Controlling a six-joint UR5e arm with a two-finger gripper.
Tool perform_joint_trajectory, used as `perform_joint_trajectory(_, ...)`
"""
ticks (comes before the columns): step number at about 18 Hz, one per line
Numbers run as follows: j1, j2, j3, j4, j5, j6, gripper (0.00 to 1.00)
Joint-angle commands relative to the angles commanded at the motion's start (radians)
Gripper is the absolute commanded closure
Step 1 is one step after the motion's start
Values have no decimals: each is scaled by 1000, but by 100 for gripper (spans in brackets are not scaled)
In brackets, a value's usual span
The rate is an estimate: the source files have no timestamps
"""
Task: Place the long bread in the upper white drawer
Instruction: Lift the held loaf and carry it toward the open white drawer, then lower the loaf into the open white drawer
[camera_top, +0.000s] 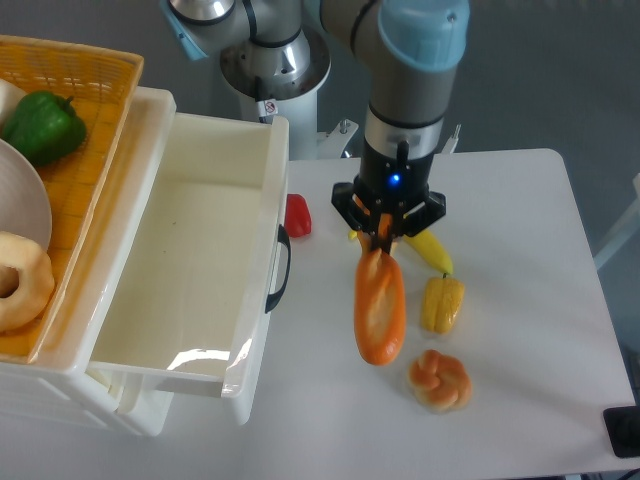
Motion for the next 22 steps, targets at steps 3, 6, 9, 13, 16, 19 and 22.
perform_joint_trajectory(3, 2, 34, -3, -51, -2, -9, 100)
perform_joint_trajectory(6, 5, 78, -12, -146, -55, -38, 100)
perform_joint_trajectory(9, -1, 110, -12, -164, -67, -57, 100)
perform_joint_trajectory(13, -14, 132, -14, -183, -118, -83, 100)
perform_joint_trajectory(16, -24, 146, -12, -180, -149, -123, 100)
perform_joint_trajectory(19, -69, 146, -26, -175, -147, -141, 100)
perform_joint_trajectory(22, -92, 140, -29, -170, -170, -155, 100)
